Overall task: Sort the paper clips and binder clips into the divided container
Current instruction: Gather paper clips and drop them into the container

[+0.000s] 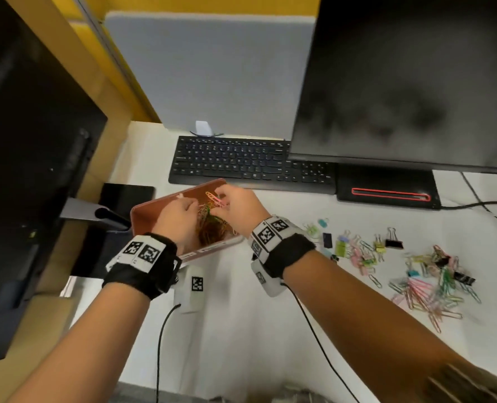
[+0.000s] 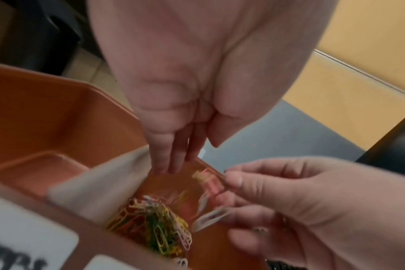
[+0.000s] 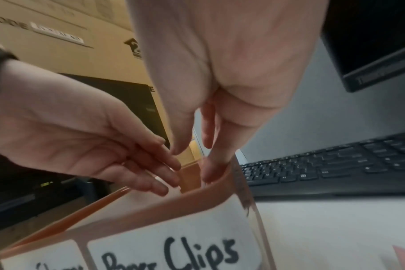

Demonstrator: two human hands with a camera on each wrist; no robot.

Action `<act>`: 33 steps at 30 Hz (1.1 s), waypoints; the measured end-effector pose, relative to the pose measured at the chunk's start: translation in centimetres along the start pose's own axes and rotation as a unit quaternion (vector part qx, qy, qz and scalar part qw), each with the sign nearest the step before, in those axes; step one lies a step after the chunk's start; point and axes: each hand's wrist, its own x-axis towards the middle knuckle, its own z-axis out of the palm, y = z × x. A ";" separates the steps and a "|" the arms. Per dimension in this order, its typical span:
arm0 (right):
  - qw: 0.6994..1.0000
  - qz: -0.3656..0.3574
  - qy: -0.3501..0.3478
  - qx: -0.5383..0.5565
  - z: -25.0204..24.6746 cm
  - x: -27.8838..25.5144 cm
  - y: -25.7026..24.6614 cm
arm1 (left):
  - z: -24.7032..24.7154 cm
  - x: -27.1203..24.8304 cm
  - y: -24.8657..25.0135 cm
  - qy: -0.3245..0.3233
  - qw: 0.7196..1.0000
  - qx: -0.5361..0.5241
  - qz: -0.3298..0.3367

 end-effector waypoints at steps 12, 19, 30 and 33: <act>0.984 0.148 0.092 -0.048 -6.7 -15.2 15.2 | 9.4 -6.5 2.9 -0.175 0.966 -0.007 0.189; 0.971 0.199 0.122 -0.053 -11.1 -19.7 22.2 | 21.3 -10.6 7.1 -0.276 0.941 0.043 0.189; 0.976 0.165 0.049 -0.133 -12.8 -14.6 25.6 | 27.3 -9.4 8.3 -0.129 0.967 0.155 0.158; 0.978 0.144 0.055 -0.142 -13.0 -14.3 26.0 | 27.6 -9.3 8.5 -0.113 0.970 0.156 0.148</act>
